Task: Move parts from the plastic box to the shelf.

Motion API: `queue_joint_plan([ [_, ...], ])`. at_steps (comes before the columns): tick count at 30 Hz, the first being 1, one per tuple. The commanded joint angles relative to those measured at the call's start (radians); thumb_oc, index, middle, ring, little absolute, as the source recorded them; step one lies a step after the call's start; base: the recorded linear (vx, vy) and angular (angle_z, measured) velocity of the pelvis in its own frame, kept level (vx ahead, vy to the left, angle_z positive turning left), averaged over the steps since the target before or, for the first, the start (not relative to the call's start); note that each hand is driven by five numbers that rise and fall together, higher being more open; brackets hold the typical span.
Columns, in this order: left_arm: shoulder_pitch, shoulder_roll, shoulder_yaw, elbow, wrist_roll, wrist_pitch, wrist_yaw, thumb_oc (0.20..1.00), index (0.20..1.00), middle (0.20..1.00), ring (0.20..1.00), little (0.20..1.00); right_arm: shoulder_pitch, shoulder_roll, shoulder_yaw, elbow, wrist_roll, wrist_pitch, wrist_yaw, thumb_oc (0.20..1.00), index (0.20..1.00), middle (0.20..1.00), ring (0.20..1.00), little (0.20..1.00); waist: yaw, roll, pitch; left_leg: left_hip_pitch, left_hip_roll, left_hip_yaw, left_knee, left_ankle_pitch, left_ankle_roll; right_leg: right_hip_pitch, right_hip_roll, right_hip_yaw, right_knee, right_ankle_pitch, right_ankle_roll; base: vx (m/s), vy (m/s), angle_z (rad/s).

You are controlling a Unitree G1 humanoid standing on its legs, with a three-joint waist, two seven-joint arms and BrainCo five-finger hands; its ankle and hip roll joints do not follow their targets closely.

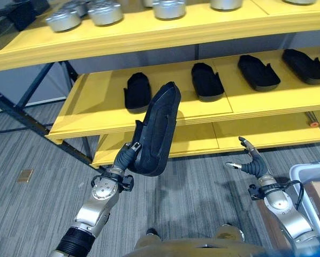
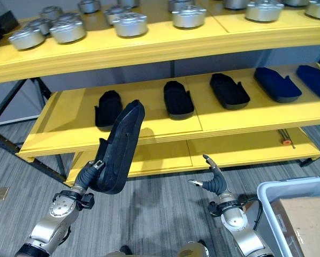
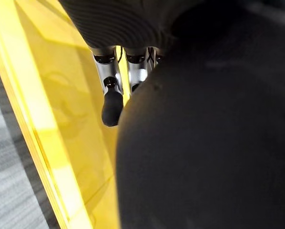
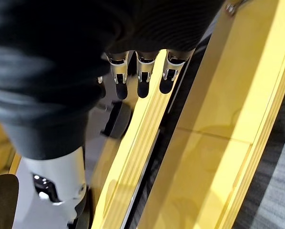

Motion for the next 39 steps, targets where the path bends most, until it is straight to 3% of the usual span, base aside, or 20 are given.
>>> queue_joint_plan([
  [1, -0.002, 0.037, 0.087, -0.077, 0.045, -0.081, 0.028, 0.2, 0.2, 0.2, 0.2, 0.2, -0.033, 0.01, -0.028, -0.051, -0.034, -0.053, 0.011, 1.0, 1.0, 1.0, 1.0, 1.0, 0.021, -0.034, -0.02, 0.005, -0.003, -0.055, 0.054, -0.051, 0.026, 0.055, 0.063, -0.011, -0.048, 0.028, -0.029, -0.01, 0.218, 0.03],
  [10, -0.018, 0.056, 0.146, -0.056, 0.085, -0.114, 0.027, 0.2, 0.2, 0.2, 0.2, 0.2, -0.078, 0.027, -0.025, -0.079, -0.055, -0.025, 0.015, 1.0, 1.0, 1.0, 1.0, 1.0, 0.073, -0.054, -0.013, -0.011, -0.074, -0.055, 0.057, -0.099, 0.083, 0.039, -0.02, -0.05, -0.045, 0.11, 0.027, -0.04, 0.24, 0.07],
  [15, -0.026, 0.041, 0.17, -0.053, 0.094, -0.096, 0.031, 0.2, 0.2, 0.2, 0.2, 0.2, -0.129, 0.035, 0.004, -0.084, -0.07, -0.007, 0.03, 1.0, 1.0, 1.0, 1.0, 1.0, 0.131, -0.056, -0.017, 0.002, -0.132, 0.004, 0.04, -0.132, 0.114, 0.008, -0.084, -0.222, -0.035, 0.22, 0.059, -0.07, 0.306, -0.07],
  [18, -0.023, 0.03, 0.178, -0.06, 0.097, -0.087, 0.023, 0.2, 0.2, 0.2, 0.2, 0.2, -0.152, 0.039, 0.02, -0.096, -0.071, 0.013, 0.032, 1.0, 1.0, 1.0, 1.0, 1.0, 0.163, -0.055, -0.015, 0.027, -0.156, 0.049, 0.009, -0.141, 0.12, -0.005, -0.126, -0.358, -0.061, 0.296, 0.079, -0.06, 0.229, -0.62],
  [20, -0.029, 0.023, 0.177, -0.073, 0.102, -0.073, 0.027, 0.2, 0.2, 0.2, 0.2, 0.2, -0.166, 0.038, 0.028, -0.112, -0.074, 0.032, 0.038, 1.0, 1.0, 1.0, 1.0, 1.0, 0.169, -0.05, -0.014, 0.04, -0.174, 0.065, -0.018, -0.141, 0.129, -0.011, -0.121, -0.403, -0.063, 0.307, 0.081, -0.07, 0.223, -0.66],
  [23, -0.061, 0.026, 0.159, -0.061, 0.094, -0.062, 0.038, 0.2, 0.2, 0.2, 0.2, 0.2, -0.154, 0.037, 0.028, -0.127, -0.072, 0.032, 0.038, 1.0, 1.0, 1.0, 1.0, 1.0, 0.131, -0.053, -0.009, 0.03, -0.202, 0.022, -0.012, -0.157, 0.153, -0.047, -0.075, -0.303, -0.015, 0.278, 0.077, 0.02, 0.144, -0.14],
  [24, -0.062, 0.025, 0.141, -0.053, 0.09, -0.072, 0.029, 0.2, 0.2, 0.2, 0.2, 0.2, -0.11, 0.035, 0.01, -0.14, -0.075, 0.016, 0.033, 1.0, 1.0, 1.0, 1.0, 1.0, 0.089, -0.06, -0.012, 0.04, -0.216, -0.017, -0.021, -0.155, 0.159, -0.083, 0.005, -0.185, 0.011, 0.24, 0.068, 0.08, 0.096, 0.33],
  [25, -0.059, 0.024, 0.138, -0.053, 0.089, -0.075, 0.027, 0.2, 0.2, 0.2, 0.2, 0.2, -0.103, 0.035, 0.006, -0.141, -0.076, 0.015, 0.033, 1.0, 1.0, 1.0, 1.0, 1.0, 0.086, -0.06, -0.013, 0.043, -0.216, -0.018, -0.027, -0.151, 0.156, -0.083, 0.017, -0.18, 0.006, 0.234, 0.066, 0.12, 0.077, 0.76],
  [26, -0.049, 0.021, 0.126, -0.055, 0.09, -0.085, 0.033, 0.2, 0.2, 0.2, 0.2, 0.2, -0.086, 0.028, -0.004, -0.13, -0.076, 0.001, 0.034, 1.0, 1.0, 1.0, 1.0, 1.0, 0.073, -0.064, -0.013, 0.057, -0.219, -0.03, -0.042, -0.142, 0.144, -0.089, 0.069, -0.158, -0.035, 0.228, 0.063, 0.08, 0.019, 0.97],
  [27, -0.046, 0.019, 0.122, -0.056, 0.089, -0.088, 0.035, 0.2, 0.2, 0.2, 0.2, 0.2, -0.083, 0.027, -0.006, -0.122, -0.075, -0.006, 0.034, 1.0, 1.0, 1.0, 1.0, 1.0, 0.068, -0.065, -0.012, 0.061, -0.222, -0.035, -0.045, -0.14, 0.141, -0.092, 0.085, -0.151, -0.052, 0.23, 0.063, 0.11, 0.028, 0.7],
  [28, -0.042, 0.013, 0.113, -0.057, 0.086, -0.091, 0.045, 0.2, 0.2, 0.2, 0.2, 0.2, -0.078, 0.026, -0.011, -0.104, -0.075, -0.022, 0.035, 1.0, 1.0, 1.0, 1.0, 1.0, 0.058, -0.069, -0.008, 0.073, -0.23, -0.048, -0.052, -0.142, 0.136, -0.105, 0.108, -0.135, -0.082, 0.256, 0.07, 0.09, 0.025, 0.22],
  [34, -0.034, 0.01, 0.09, -0.066, 0.065, -0.112, 0.069, 0.2, 0.2, 0.2, 0.2, 0.2, -0.039, 0.026, -0.03, -0.086, -0.082, -0.062, 0.03, 1.0, 1.0, 1.0, 1.0, 1.0, 0.025, -0.088, 0.02, 0.111, -0.258, -0.089, -0.047, -0.178, 0.148, -0.203, 0.126, -0.089, -0.146, 0.383, 0.095, 0.13, -0.012, 0.07],
  [37, -0.031, 0.011, 0.084, -0.064, 0.057, -0.113, 0.068, 0.2, 0.2, 0.2, 0.2, 0.2, -0.01, 0.026, -0.044, -0.088, -0.083, -0.072, 0.033, 1.0, 1.0, 1.0, 1.0, 1.0, 0.012, -0.092, 0.03, 0.12, -0.263, -0.112, -0.032, -0.193, 0.154, -0.222, 0.126, -0.054, -0.167, 0.407, 0.095, 0.19, -0.023, 0.24],
  [39, -0.037, 0.009, 0.071, -0.057, 0.054, -0.108, 0.065, 0.2, 0.2, 0.2, 0.2, 0.2, 0.013, 0.022, -0.055, -0.088, -0.098, -0.082, 0.028, 1.0, 1.0, 1.0, 1.0, 1.0, -0.008, -0.094, 0.038, 0.126, -0.263, -0.141, -0.01, -0.205, 0.162, -0.215, 0.138, 0.002, -0.161, 0.385, 0.095, 0.33, -0.036, 0.44],
])
